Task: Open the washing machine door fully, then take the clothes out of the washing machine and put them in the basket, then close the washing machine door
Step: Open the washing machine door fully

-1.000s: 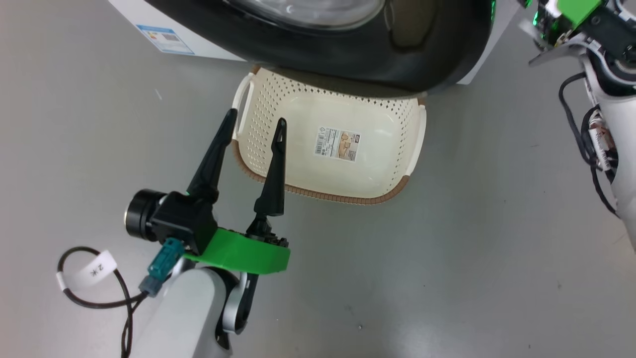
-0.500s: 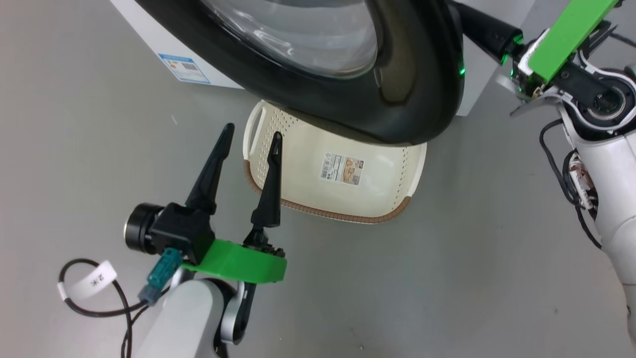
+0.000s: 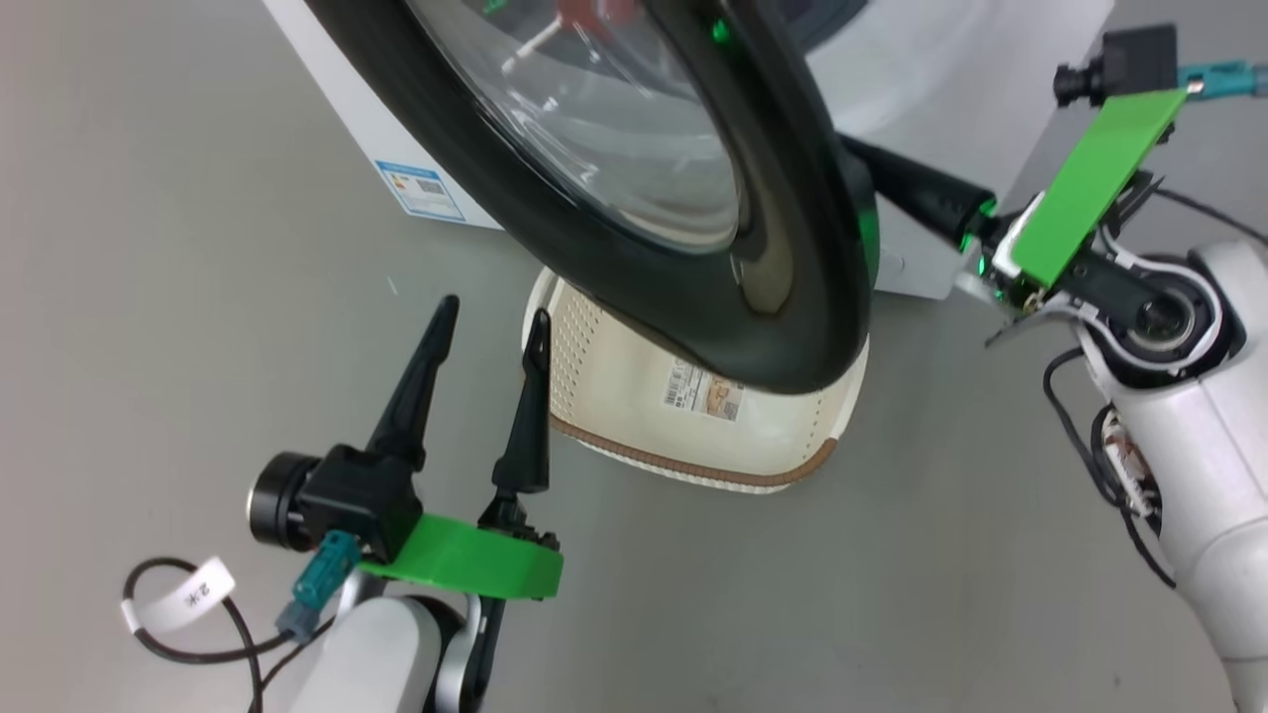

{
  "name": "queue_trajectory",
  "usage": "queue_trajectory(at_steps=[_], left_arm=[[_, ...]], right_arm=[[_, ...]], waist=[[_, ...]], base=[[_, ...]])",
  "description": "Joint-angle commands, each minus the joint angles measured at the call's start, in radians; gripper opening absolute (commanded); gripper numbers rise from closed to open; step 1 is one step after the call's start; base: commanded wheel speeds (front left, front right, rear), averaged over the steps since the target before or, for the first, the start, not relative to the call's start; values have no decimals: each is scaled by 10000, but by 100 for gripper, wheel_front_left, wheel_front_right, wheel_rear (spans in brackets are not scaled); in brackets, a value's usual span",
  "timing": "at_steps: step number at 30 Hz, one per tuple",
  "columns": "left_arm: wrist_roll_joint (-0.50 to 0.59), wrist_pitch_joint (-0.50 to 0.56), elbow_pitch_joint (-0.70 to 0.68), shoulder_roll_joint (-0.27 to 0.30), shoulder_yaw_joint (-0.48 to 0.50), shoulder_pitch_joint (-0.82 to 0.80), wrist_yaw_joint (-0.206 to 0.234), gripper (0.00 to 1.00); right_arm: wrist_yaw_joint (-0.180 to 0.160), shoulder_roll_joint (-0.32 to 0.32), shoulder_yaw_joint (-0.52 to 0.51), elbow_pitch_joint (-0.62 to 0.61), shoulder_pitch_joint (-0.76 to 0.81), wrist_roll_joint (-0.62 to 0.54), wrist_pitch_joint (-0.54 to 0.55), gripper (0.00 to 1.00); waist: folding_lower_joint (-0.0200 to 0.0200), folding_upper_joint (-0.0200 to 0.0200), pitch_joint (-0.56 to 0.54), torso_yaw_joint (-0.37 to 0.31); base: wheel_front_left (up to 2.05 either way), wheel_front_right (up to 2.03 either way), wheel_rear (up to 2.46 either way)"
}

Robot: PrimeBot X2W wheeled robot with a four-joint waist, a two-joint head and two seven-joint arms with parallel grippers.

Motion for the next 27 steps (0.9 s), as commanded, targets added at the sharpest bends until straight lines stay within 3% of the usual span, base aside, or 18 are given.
queue_trajectory(at_steps=[1,27], left_arm=[[50,-49,-278,187,355,90,51,100],[-87,-49,-342,187,408,622,110,100]], right_arm=[[77,139,173,-420,229,76,68,0],[77,475,673,-1575,2016,326,151,0]], waist=[[0,0,-191,144],[0,0,-1089,962]], base=[[0,0,0],[0,0,0]])
